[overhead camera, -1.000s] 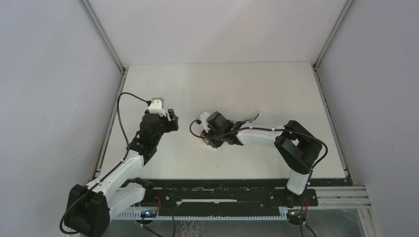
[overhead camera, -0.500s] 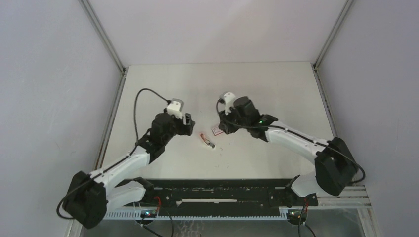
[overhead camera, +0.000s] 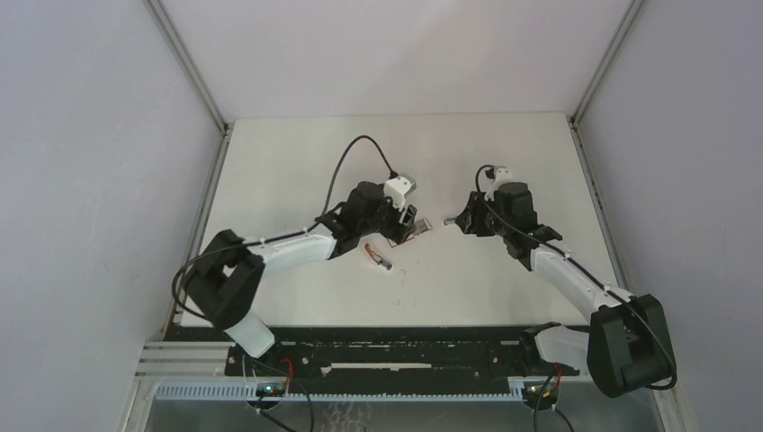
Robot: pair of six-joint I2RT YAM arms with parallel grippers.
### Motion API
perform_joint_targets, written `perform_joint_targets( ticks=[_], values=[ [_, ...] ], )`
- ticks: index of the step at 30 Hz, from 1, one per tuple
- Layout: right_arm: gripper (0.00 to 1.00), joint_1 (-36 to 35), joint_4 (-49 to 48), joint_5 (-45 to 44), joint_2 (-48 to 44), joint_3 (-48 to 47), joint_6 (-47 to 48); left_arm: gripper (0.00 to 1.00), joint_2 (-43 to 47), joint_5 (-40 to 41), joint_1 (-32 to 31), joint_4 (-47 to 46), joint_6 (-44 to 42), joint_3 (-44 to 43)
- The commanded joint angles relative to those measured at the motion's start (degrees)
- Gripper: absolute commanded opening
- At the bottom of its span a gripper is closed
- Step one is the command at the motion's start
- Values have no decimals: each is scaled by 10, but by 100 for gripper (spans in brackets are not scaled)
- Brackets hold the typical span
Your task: Load the staples into the stapler
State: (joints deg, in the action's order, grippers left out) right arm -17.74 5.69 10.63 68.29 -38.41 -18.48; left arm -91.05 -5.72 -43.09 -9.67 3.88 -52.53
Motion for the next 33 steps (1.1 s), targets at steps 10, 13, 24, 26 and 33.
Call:
perform_joint_targets(
  ticks=[10, 13, 24, 26, 33],
  values=[
    [42, 31, -57, 18, -19, 24, -56, 33, -133, -36, -25, 35, -31, -146],
    [41, 32, -58, 20, -25, 27, -58, 29, -153, -19, -25, 45, -27, -161],
    [41, 33, -62, 26, -38, 34, -63, 23, -209, 52, -25, 82, -2, -214],
    [41, 33, -62, 26, -39, 35, -63, 23, -214, 55, -25, 83, -1, -216],
    [41, 35, -62, 26, -38, 36, -64, 21, -222, 42, -25, 81, -3, -218]
  ],
)
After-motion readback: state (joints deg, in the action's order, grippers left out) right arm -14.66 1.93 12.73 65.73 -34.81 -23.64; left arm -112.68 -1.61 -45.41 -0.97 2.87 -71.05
